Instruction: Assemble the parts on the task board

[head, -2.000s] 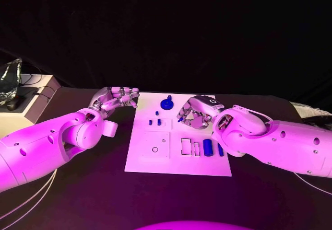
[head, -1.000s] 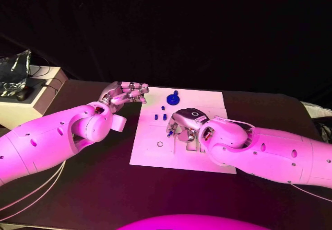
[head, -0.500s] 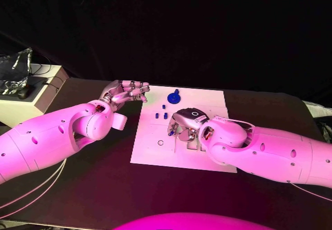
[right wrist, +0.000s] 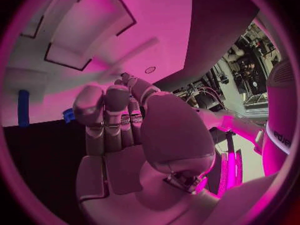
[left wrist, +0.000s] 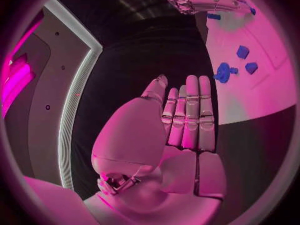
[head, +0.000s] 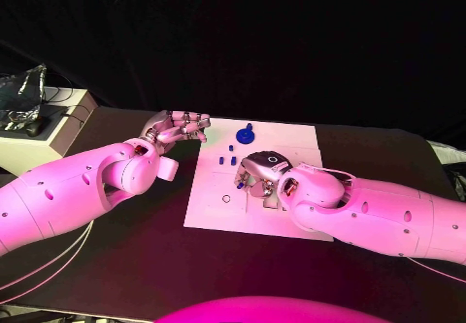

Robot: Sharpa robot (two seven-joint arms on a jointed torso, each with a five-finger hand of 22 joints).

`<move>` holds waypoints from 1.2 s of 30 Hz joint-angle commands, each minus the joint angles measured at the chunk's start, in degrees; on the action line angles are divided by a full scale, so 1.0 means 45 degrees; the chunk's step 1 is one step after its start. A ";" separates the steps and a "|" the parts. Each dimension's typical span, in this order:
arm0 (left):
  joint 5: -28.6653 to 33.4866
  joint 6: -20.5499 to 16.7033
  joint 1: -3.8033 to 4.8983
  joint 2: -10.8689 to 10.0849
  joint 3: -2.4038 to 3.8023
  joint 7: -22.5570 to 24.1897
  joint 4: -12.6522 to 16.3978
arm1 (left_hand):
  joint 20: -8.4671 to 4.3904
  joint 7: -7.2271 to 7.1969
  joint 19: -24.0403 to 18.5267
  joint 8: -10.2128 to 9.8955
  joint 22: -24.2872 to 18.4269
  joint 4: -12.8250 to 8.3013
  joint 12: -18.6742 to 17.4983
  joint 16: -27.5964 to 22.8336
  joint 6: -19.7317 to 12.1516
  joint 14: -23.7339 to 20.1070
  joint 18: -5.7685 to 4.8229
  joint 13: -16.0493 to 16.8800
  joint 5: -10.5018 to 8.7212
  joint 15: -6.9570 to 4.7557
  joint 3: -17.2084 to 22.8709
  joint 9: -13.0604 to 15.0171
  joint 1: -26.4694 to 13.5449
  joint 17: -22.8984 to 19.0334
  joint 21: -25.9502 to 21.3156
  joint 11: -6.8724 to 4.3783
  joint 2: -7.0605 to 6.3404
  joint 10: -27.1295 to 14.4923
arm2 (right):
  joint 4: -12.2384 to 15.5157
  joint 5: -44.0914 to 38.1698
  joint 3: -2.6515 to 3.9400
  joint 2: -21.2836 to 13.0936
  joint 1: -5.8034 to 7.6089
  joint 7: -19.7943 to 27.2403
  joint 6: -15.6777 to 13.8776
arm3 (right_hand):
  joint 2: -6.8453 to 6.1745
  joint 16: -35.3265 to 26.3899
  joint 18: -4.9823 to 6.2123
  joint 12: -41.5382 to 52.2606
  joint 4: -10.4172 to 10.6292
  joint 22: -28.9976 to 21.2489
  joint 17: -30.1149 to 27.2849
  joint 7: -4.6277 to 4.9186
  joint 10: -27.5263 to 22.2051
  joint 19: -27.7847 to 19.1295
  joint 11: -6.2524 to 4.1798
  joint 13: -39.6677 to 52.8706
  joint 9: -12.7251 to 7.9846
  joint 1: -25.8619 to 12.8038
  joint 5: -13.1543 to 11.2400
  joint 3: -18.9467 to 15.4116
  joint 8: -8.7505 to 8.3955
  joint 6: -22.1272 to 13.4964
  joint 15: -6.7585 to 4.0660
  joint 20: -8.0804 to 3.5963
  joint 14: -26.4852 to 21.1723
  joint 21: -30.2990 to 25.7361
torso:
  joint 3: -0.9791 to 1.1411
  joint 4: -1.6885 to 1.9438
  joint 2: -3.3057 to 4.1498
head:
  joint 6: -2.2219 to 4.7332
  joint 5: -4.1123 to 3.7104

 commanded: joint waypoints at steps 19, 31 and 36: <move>-0.0005 0.0228 0.0005 0.0004 0.0012 -0.0089 0.0022 | 0.0032 0.0073 0.0105 -0.0028 0.0030 0.0007 0.0002 -0.0079 -0.0022 0.0050 -0.0196 0.0004 0.0039 0.0053 -0.0079 0.0009 0.0037 0.0017 -0.0099 -0.0014 0.0064 -0.0141 | -0.0169 -0.0071 -0.0028 0.0093 -0.0066 0.0243 0.0086 | -0.1016 -0.0067 0.0374 0.0044 0.0080 0.0984 -0.0133 0.0220 -0.1053 0.0042 0.0064 -0.0034 -0.0395 -0.0602 0.1824 -0.0954 -0.0041 -0.1134 0.0247 0.0190 -0.0068 -0.1251 | 0.0000 -0.0007 -0.0012 | -0.0045 0.0007; -0.0004 0.0132 0.0004 0.0006 0.0012 -0.0182 0.0002 | 0.0040 0.0103 0.0131 -0.0029 0.0016 0.0028 0.0008 -0.0079 -0.0114 0.0063 -0.0190 0.0005 0.0023 0.0060 -0.0132 0.0010 0.0014 0.0016 -0.0127 -0.0003 0.0074 -0.0177 | -0.0160 0.0122 -0.0031 0.0025 -0.0066 0.0398 -0.0148 | -0.0990 -0.0244 0.0678 0.0041 0.0468 0.0714 -0.0354 0.0119 -0.1624 0.0234 0.0216 -0.0043 -0.0419 -0.0203 0.1660 -0.2159 -0.0042 -0.1412 0.0346 0.0398 -0.0036 -0.2725 | 0.0002 -0.0022 -0.0018 | -0.0086 0.0043; -0.0002 0.0136 0.0004 0.0021 0.0012 -0.0200 -0.0013 | 0.0050 0.0103 0.0147 -0.0023 -0.0003 0.0025 0.0026 -0.0084 -0.0129 0.0061 -0.0184 0.0005 0.0018 0.0063 -0.0185 0.0011 0.0029 0.0012 -0.0169 0.0003 0.0080 -0.0207 | -0.0073 0.0152 -0.0031 -0.0137 -0.0069 0.0407 -0.0736 | -0.1040 -0.0254 0.0686 0.0043 0.0499 0.0790 -0.0383 0.0131 -0.1702 0.0310 0.0236 -0.0042 -0.0426 -0.0197 0.1714 -0.2132 -0.0043 -0.1479 0.0358 0.0399 -0.0033 -0.2955 | 0.0001 -0.0012 -0.0026 | -0.0073 0.0029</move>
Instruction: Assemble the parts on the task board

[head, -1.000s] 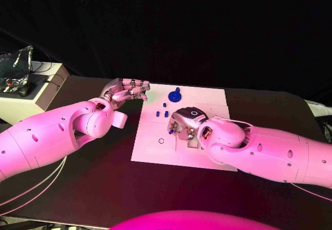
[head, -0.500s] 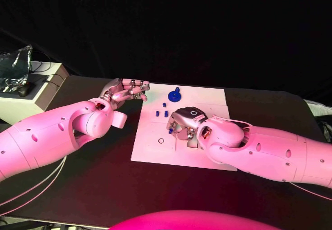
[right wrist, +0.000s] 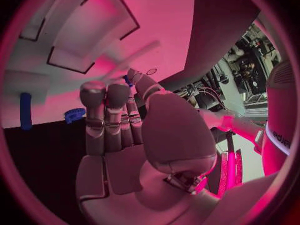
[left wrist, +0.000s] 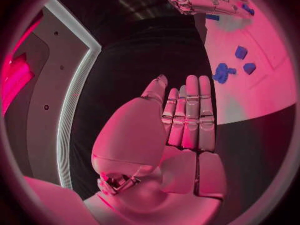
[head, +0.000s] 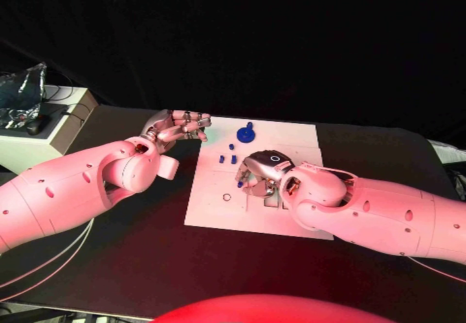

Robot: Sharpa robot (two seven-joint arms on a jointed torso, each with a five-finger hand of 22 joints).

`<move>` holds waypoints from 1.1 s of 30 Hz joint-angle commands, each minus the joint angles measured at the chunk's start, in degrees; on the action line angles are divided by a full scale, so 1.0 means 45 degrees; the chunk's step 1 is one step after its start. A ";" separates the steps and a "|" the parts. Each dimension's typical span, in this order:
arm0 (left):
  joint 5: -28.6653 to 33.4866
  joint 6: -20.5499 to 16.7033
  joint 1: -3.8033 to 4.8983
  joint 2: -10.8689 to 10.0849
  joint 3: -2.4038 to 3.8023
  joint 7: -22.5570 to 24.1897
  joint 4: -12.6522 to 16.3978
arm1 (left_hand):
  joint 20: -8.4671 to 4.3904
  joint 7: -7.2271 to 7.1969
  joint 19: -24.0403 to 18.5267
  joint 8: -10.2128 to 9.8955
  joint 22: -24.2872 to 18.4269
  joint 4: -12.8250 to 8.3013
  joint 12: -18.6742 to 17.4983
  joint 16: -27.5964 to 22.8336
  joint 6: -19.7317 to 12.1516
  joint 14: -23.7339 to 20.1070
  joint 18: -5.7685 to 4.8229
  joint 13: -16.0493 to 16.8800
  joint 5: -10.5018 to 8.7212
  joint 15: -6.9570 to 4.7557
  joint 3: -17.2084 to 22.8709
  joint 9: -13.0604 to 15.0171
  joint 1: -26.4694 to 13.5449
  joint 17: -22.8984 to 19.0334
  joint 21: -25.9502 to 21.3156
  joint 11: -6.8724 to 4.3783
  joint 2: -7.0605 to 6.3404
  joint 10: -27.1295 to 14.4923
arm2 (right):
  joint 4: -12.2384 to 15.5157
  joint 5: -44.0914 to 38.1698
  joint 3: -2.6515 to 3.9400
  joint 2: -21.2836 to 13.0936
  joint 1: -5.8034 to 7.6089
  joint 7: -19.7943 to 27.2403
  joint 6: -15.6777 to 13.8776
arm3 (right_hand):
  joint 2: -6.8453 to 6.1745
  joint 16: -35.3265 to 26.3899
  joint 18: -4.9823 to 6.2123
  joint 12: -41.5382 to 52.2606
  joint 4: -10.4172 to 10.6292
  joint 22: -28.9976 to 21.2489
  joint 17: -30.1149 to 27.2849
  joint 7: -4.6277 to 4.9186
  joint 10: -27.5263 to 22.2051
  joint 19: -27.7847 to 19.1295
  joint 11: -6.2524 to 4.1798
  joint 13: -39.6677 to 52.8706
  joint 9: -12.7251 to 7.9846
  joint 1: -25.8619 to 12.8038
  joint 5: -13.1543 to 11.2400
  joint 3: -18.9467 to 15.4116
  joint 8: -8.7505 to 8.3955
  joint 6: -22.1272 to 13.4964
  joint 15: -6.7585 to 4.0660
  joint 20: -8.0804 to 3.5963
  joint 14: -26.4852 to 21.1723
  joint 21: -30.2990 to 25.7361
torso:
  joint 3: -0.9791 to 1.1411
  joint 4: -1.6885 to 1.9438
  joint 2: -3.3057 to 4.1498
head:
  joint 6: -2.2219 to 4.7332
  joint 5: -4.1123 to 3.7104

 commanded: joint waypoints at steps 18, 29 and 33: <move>0.0021 0.0178 -0.0002 -0.0029 0.0013 0.0533 0.0113 | 0.0016 0.0023 0.0073 -0.0019 -0.0004 -0.0050 0.0077 -0.0108 -0.0092 0.0031 -0.0201 0.0011 0.0033 0.0065 -0.0156 0.0013 0.0027 0.0012 -0.0119 -0.0012 -0.0001 -0.0059 | 0.0331 0.4004 0.0289 -0.2364 0.0736 0.1757 -0.2245 | -0.0182 0.0265 0.0360 -0.0011 0.0147 0.0751 0.0058 0.0540 0.0262 0.0534 0.0039 0.0006 -0.0002 0.0374 0.0011 -0.0271 -0.0035 -0.0664 0.0122 0.0096 0.0018 -0.0835 | -0.0007 -0.0084 0.0027 | 0.0267 -0.0224; 0.0024 0.0093 -0.0006 -0.0147 0.0012 0.0644 0.0224 | 0.0024 0.0041 0.0003 -0.0024 -0.0039 -0.0055 0.0186 -0.0157 -0.0049 -0.0092 -0.0245 0.0011 0.0037 0.0056 -0.0202 0.0011 0.0041 -0.0008 -0.0216 -0.0081 0.0017 0.0242 | -0.0077 0.3594 0.0312 -0.3329 0.1268 0.2212 -0.0001 | 0.0175 0.0462 0.0349 0.0060 0.0588 0.0829 0.0107 0.0273 -0.0257 0.0563 0.0068 0.0030 0.0012 0.0876 0.0301 -0.3122 -0.0051 -0.0747 0.0200 0.0180 -0.0044 -0.0731 | 0.0000 -0.0084 0.0059 | 0.0283 -0.0291; 0.0025 0.0088 -0.0010 -0.0158 0.0012 0.0657 0.0248 | 0.0026 0.0045 -0.0006 -0.0026 -0.0048 -0.0053 0.0124 -0.0167 -0.0042 -0.0121 -0.0260 0.0011 0.0039 0.0073 -0.0223 0.0011 0.0045 -0.0016 -0.0248 -0.0058 0.0020 0.0187 | -0.0197 0.2835 0.0308 -0.3324 0.1300 0.1923 0.0601 | 0.0017 0.0419 0.0369 0.0009 0.0766 0.0810 0.0094 0.0116 -0.0452 0.0558 0.0075 0.0022 -0.0004 0.0846 0.0025 -0.3265 -0.0041 -0.0799 0.0185 0.0175 -0.0075 -0.0821 | 0.0002 -0.0085 0.0054 | 0.0274 -0.0328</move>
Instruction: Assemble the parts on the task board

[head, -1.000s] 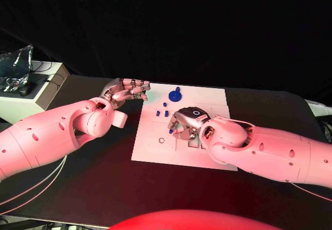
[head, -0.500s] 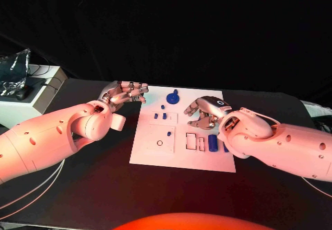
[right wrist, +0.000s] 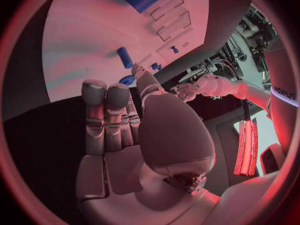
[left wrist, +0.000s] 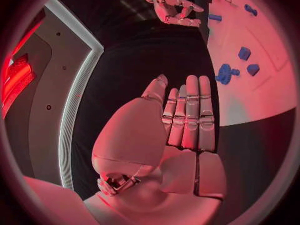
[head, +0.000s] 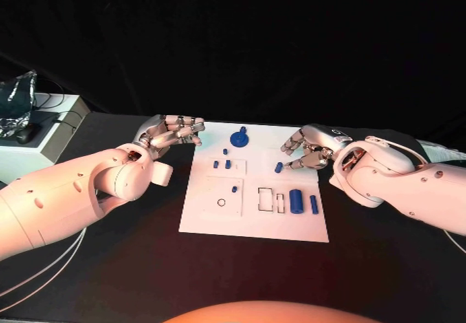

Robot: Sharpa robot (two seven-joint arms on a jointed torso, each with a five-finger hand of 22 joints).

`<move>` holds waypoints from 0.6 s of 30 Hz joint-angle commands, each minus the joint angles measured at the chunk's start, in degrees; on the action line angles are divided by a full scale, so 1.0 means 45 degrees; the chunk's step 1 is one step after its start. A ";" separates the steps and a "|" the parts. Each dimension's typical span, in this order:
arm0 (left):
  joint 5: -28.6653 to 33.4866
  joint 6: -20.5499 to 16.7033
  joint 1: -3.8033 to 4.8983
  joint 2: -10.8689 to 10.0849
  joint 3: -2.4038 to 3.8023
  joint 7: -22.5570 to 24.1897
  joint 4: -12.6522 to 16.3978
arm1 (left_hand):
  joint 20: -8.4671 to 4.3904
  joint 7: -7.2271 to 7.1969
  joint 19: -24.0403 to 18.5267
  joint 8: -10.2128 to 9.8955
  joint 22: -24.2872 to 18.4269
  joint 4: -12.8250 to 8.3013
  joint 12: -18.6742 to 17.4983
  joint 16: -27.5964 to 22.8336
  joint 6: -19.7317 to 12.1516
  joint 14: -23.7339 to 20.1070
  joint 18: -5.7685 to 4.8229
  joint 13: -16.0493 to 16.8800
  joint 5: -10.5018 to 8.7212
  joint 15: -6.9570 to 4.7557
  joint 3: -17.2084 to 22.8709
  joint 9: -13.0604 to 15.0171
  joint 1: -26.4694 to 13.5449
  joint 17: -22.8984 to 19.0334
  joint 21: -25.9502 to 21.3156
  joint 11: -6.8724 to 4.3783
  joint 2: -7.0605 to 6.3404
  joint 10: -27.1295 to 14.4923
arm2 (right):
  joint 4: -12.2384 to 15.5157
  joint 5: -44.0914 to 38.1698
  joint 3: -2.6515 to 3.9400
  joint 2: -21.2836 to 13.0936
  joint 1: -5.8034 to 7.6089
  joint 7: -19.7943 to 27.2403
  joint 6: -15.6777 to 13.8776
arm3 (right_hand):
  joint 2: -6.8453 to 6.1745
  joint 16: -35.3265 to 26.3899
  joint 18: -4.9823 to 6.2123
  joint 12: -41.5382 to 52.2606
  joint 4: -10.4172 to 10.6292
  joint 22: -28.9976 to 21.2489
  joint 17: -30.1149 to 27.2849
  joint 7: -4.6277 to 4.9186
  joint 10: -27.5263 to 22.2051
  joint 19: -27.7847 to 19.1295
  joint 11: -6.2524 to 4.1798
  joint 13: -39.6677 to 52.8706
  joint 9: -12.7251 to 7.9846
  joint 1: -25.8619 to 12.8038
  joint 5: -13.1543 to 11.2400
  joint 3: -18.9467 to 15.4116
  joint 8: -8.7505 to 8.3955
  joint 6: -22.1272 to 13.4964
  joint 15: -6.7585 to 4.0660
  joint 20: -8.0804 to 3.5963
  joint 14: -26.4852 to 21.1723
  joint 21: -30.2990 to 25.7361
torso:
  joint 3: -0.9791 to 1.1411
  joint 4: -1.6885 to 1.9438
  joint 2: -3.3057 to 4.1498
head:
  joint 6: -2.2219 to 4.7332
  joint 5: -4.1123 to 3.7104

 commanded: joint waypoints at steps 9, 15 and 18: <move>0.0019 0.0051 -0.0014 -0.0023 0.0012 0.0225 0.0051 | 0.0030 0.0009 -0.0025 -0.0026 -0.0022 -0.0026 -0.0042 -0.0049 0.0002 -0.0122 -0.0273 0.0012 -0.0035 0.0037 -0.0087 0.0011 0.0022 -0.0018 -0.0131 0.0018 -0.0018 0.0006 | -0.0448 -0.1572 -0.0099 0.0466 0.0035 -0.0205 0.1571 | 0.0027 0.0008 0.0179 0.0005 0.0193 0.0837 0.0029 -0.0047 0.0205 0.0595 -0.0051 -0.0001 -0.0003 0.0266 -0.0163 0.0016 -0.0040 0.0067 -0.0010 0.0059 0.0004 0.0038 | -0.0008 0.0020 -0.0021 | -0.0049 -0.0091; 0.0018 0.0012 -0.0016 -0.0019 0.0012 0.0178 0.0024 | 0.0030 0.0009 -0.0025 -0.0026 -0.0022 -0.0026 -0.0042 -0.0049 0.0002 -0.0122 -0.0273 0.0012 -0.0035 0.0037 -0.0087 0.0011 0.0022 -0.0018 -0.0131 0.0018 -0.0018 0.0006 | -0.0690 -0.1816 -0.0155 0.0816 0.0013 -0.0401 0.1191 | 0.0163 0.0031 0.0154 -0.0005 0.0104 0.0853 0.0046 -0.0010 0.0417 0.0602 -0.0086 -0.0007 -0.0013 0.0247 -0.0235 0.0412 -0.0044 0.0106 -0.0036 0.0032 0.0008 0.0131 | -0.0032 0.0041 -0.0013 | -0.0059 -0.0123; 0.0017 -0.0008 -0.0016 -0.0013 0.0012 0.0145 0.0014 | 0.0028 0.0009 -0.0030 -0.0022 -0.0014 -0.0018 -0.0047 -0.0036 0.0029 -0.0140 -0.0278 0.0011 -0.0032 0.0039 -0.0082 0.0012 0.0027 -0.0019 -0.0146 0.0019 0.0016 0.0017 | -0.0781 -0.1872 -0.0167 0.0974 -0.0008 -0.0492 0.1030 | 0.0134 0.0053 0.0146 -0.0011 0.0157 0.0854 0.0050 0.0029 0.0466 0.0599 -0.0088 -0.0008 -0.0022 0.0071 -0.0590 0.1279 -0.0059 0.0175 -0.0038 0.0018 0.0014 0.0154 | -0.0029 0.0033 -0.0020 | -0.0058 -0.0109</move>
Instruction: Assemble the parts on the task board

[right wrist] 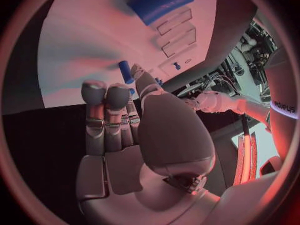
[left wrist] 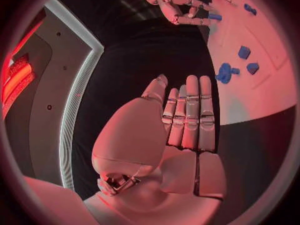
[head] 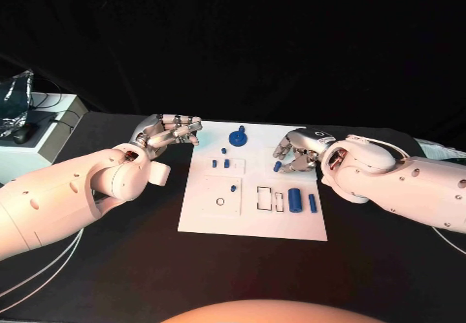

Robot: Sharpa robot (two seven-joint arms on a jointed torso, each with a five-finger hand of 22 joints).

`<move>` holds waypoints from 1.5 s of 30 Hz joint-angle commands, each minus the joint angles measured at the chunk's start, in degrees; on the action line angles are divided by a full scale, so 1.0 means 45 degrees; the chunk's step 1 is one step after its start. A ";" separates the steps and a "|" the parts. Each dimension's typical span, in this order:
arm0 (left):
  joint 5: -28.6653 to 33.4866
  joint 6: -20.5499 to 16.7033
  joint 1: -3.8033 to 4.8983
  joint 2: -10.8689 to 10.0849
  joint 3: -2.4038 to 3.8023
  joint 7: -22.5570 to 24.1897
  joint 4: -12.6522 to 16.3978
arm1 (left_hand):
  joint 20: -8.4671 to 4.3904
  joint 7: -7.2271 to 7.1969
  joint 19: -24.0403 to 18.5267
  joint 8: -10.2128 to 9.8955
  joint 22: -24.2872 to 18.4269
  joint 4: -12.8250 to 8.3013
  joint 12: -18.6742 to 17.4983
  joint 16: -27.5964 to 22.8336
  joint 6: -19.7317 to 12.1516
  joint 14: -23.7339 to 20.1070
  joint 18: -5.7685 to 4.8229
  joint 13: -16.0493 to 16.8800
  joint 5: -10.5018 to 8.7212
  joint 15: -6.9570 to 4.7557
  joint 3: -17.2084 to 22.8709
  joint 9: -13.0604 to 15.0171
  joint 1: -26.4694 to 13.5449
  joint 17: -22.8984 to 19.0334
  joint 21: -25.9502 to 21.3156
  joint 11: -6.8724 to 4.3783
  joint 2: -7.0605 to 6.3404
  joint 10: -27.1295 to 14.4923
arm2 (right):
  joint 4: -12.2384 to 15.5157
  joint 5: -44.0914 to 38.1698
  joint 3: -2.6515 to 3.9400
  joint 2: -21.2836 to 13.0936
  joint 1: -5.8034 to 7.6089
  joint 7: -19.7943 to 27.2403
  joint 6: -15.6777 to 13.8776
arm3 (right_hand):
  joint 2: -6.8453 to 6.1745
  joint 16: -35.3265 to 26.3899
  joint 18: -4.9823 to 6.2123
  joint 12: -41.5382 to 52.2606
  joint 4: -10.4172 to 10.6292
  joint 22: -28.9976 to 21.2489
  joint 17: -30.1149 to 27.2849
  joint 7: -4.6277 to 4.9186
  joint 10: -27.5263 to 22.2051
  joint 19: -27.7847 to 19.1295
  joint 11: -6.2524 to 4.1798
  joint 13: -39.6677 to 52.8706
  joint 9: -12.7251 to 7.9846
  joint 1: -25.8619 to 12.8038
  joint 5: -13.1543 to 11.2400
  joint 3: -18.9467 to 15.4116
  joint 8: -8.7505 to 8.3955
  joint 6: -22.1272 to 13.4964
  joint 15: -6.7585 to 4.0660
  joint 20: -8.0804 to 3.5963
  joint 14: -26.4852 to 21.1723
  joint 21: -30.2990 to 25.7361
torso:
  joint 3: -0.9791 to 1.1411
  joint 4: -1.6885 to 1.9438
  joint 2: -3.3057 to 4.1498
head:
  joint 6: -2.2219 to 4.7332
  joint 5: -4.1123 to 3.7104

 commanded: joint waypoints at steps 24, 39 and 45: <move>0.0015 0.0027 -0.0003 -0.0004 0.0012 -0.0052 -0.0010 | 0.0057 0.0001 -0.0113 -0.0024 0.0021 0.0014 -0.0111 0.0000 0.0049 -0.0266 -0.0098 0.0013 -0.0002 0.0048 -0.0029 0.0010 0.0057 -0.0053 -0.0170 0.0076 0.0049 -0.0157 | -0.0139 -0.1211 -0.0069 0.0414 -0.0186 -0.0846 0.0387 | -0.0239 0.0148 -0.0251 -0.0015 -0.0229 0.1161 0.0080 -0.0160 0.0942 0.0522 -0.0262 0.0009 0.0015 -0.0898 0.0006 0.3521 -0.0023 0.1164 -0.0222 -0.0222 0.0011 0.2044 | 0.0004 -0.0021 -0.0005 | -0.0151 0.0088; 0.0015 0.0083 -0.0004 0.0037 0.0012 -0.0120 -0.0055 | 0.0077 0.0000 -0.0123 -0.0024 0.0024 0.0062 -0.0099 0.0045 0.0031 -0.0307 -0.0104 0.0011 -0.0028 0.0068 -0.0075 0.0010 -0.0035 -0.0061 -0.0208 0.0088 0.0039 -0.0216 | -0.0075 -0.1262 -0.0071 0.0382 -0.0193 -0.0843 0.0408 | -0.0083 0.0145 -0.0275 -0.0008 -0.0588 0.1175 0.0148 -0.0170 0.1020 0.0445 -0.0289 0.0014 0.0019 -0.0784 -0.0537 0.3900 -0.0022 0.1337 -0.0235 -0.0238 -0.0004 0.2265 | 0.0001 -0.0027 -0.0009 | -0.0188 0.0047; 0.0015 0.0078 -0.0007 0.0049 0.0012 -0.0133 -0.0070 | 0.0105 0.0002 -0.0055 -0.0018 -0.0001 0.0084 0.0014 0.0180 0.0026 -0.0373 -0.0078 0.0009 -0.0035 0.0075 -0.0146 0.0012 -0.0026 -0.0118 -0.0336 0.0093 0.0064 -0.0295 | -0.0091 -0.1262 -0.0071 0.0392 -0.0197 -0.0870 0.0485 | -0.0526 0.0031 -0.0144 -0.0012 -0.0265 0.1067 0.0097 -0.0250 0.0268 0.0394 -0.0100 0.0004 0.0001 -0.1198 0.0024 0.3176 -0.0037 0.1013 -0.0107 -0.0122 -0.0003 0.1839 | -0.0002 -0.0028 -0.0016 | -0.0202 0.0023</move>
